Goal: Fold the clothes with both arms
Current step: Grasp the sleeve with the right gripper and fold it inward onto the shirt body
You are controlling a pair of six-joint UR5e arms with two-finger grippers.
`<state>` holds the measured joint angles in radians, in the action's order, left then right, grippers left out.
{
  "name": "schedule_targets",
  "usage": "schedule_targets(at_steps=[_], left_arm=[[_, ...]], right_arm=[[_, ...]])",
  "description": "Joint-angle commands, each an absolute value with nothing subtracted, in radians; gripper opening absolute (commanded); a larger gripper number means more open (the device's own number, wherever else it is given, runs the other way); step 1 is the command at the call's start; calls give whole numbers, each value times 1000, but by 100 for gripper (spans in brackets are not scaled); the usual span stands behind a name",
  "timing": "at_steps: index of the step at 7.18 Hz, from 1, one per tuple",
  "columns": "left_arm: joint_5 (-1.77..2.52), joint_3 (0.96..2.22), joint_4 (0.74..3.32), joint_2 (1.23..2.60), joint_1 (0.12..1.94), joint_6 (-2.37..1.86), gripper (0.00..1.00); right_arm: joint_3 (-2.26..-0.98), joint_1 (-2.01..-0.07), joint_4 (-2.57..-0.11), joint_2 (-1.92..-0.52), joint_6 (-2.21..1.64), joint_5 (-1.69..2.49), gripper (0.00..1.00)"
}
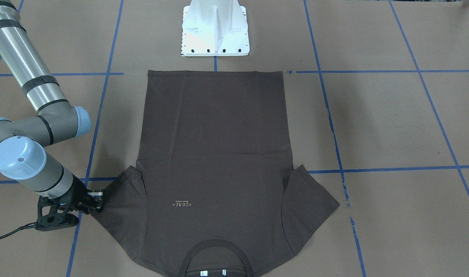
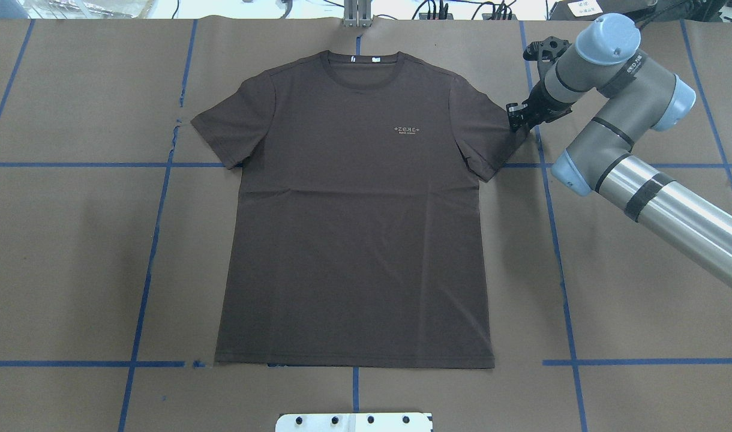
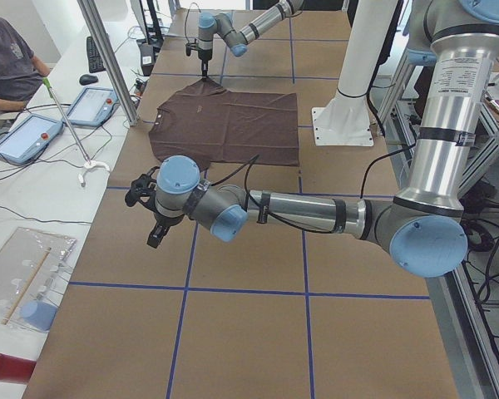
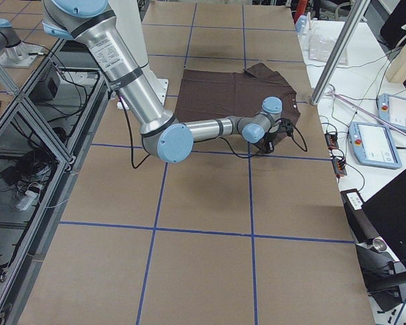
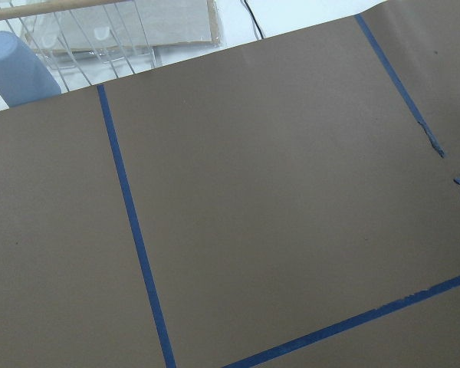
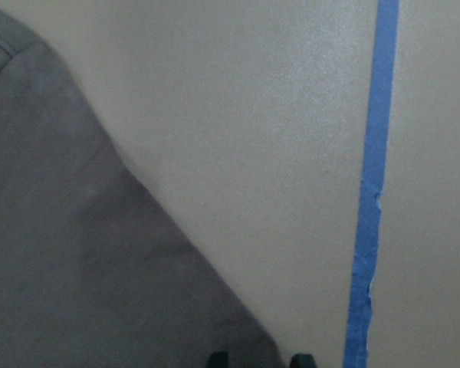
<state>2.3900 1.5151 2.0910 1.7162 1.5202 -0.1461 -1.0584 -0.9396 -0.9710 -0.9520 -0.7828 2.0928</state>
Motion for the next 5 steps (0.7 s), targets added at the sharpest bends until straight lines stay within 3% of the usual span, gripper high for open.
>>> schedule_targets(at_steps=[1,5], left_arm=[[2390,1514,2089,1723,1520,-146,100],[2388,1506,2088,1730,1520,-146,100]], right_arm=[[-1063,-934,-973,-934,-787,2092,0],[-1085,-936,-973,-852,-798,2091,0]])
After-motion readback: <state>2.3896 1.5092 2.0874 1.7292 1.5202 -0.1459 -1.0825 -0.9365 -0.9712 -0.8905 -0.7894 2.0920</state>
